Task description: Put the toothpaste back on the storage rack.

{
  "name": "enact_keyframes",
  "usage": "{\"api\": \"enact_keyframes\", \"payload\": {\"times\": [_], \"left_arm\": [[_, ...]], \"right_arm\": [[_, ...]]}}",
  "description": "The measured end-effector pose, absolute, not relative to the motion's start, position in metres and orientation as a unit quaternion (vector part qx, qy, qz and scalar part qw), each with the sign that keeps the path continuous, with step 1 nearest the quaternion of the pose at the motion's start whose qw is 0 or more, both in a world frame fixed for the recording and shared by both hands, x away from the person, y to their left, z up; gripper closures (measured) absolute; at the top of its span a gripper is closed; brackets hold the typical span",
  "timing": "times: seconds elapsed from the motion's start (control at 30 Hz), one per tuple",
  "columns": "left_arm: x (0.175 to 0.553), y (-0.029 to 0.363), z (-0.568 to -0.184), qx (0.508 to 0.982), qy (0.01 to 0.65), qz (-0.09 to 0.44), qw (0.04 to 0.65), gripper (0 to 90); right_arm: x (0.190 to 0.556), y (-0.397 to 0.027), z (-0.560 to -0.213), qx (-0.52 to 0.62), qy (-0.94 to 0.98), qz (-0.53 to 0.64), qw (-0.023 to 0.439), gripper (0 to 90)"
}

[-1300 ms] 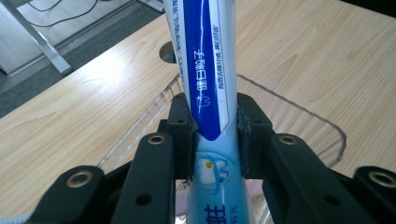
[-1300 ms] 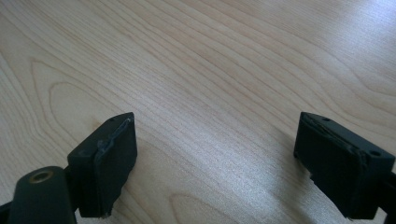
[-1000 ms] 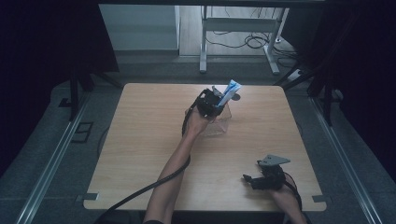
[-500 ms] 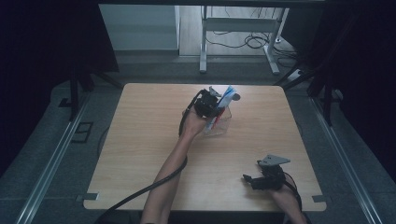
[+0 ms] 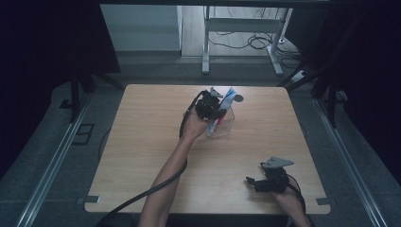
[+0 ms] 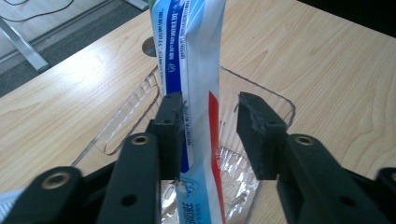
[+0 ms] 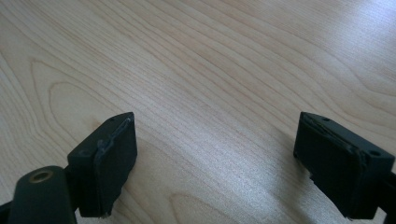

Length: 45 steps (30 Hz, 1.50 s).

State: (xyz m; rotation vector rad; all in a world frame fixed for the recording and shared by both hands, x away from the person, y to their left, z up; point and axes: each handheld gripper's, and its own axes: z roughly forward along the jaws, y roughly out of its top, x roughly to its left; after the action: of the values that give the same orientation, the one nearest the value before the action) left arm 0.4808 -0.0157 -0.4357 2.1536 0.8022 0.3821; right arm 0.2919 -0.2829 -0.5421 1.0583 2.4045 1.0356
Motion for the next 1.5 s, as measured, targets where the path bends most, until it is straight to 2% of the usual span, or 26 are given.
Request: {"api": "enact_keyframes", "payload": {"times": [0.77,1.17,1.5], "left_arm": [[0.466,-0.002,-0.428,0.840,0.340,0.120,0.406,25.6],[0.454,0.003,-0.430,0.844,0.334,0.109,0.406,15.7],[0.444,0.009,-0.433,0.847,0.324,0.116,0.406,13.9]], "right_arm": [[0.292,-0.283,-0.542,0.370,0.841,0.362,0.158,13.3],[0.292,-0.283,-0.542,0.370,0.841,0.362,0.158,13.3],[0.292,-0.283,-0.542,0.370,0.841,0.362,0.158,13.3]]}}
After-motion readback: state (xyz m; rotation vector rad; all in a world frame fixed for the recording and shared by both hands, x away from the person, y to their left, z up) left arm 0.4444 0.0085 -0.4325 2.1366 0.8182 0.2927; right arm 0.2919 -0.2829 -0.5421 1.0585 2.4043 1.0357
